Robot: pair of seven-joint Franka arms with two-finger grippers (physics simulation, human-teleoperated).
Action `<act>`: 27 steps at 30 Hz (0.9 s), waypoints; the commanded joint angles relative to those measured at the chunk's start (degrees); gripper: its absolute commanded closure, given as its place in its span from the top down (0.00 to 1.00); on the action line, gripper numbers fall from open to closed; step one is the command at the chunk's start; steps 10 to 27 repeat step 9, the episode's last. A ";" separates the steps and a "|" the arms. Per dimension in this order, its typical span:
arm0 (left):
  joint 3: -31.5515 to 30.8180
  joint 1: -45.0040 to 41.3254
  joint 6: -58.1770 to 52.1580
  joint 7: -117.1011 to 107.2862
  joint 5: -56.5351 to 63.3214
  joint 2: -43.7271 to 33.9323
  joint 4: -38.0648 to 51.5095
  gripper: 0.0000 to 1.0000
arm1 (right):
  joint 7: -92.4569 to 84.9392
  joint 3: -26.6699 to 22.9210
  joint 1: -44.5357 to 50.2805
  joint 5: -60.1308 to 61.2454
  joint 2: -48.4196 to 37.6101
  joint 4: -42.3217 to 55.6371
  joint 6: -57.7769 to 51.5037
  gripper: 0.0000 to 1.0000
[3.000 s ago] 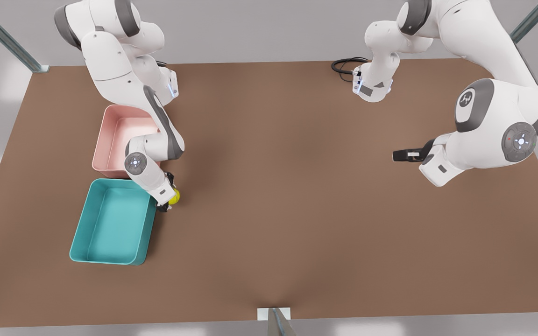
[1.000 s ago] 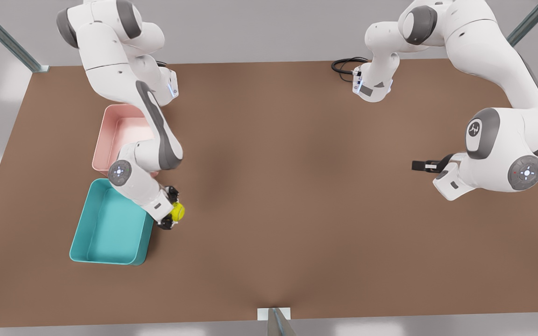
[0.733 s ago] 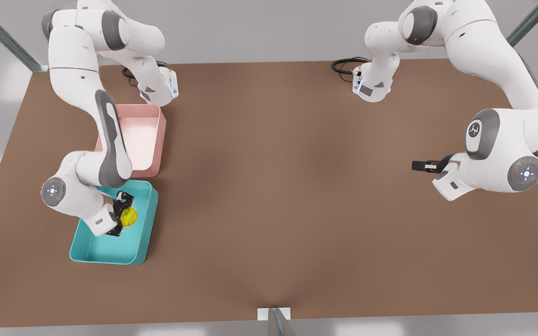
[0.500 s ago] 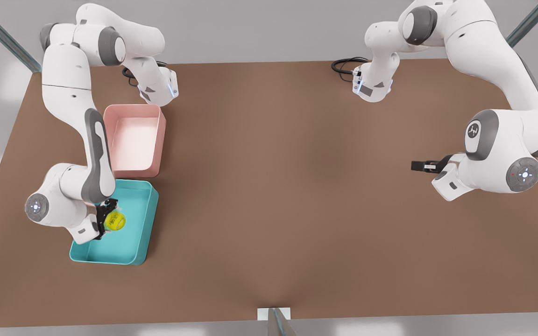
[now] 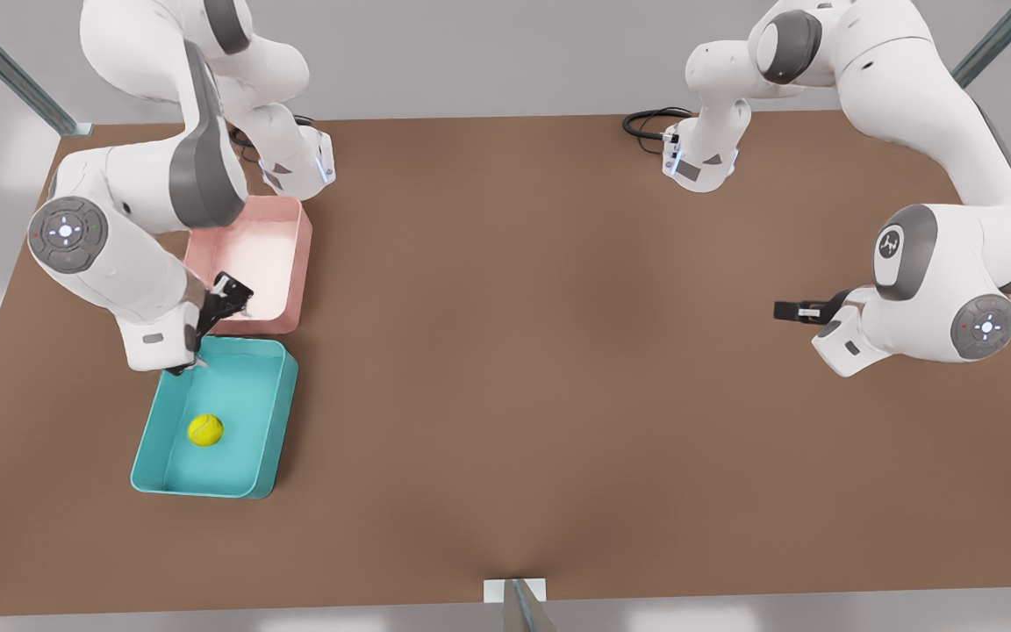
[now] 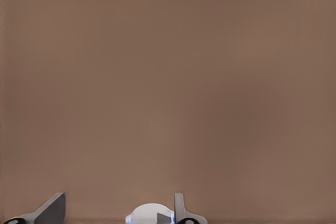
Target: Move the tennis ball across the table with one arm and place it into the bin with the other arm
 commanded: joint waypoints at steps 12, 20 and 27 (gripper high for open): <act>-0.87 -0.59 -0.02 0.15 3.45 -1.66 0.12 1.00 | 52.87 0.48 -1.53 0.33 -7.46 -7.18 -6.29 1.00; -0.87 -0.59 -0.02 0.15 3.45 -1.66 0.12 1.00 | 52.87 0.48 -1.53 0.33 -7.46 -7.18 -6.29 1.00; -0.87 -0.59 -0.02 0.15 3.45 -1.66 0.12 1.00 | 52.87 0.48 -1.53 0.33 -7.46 -7.18 -6.29 1.00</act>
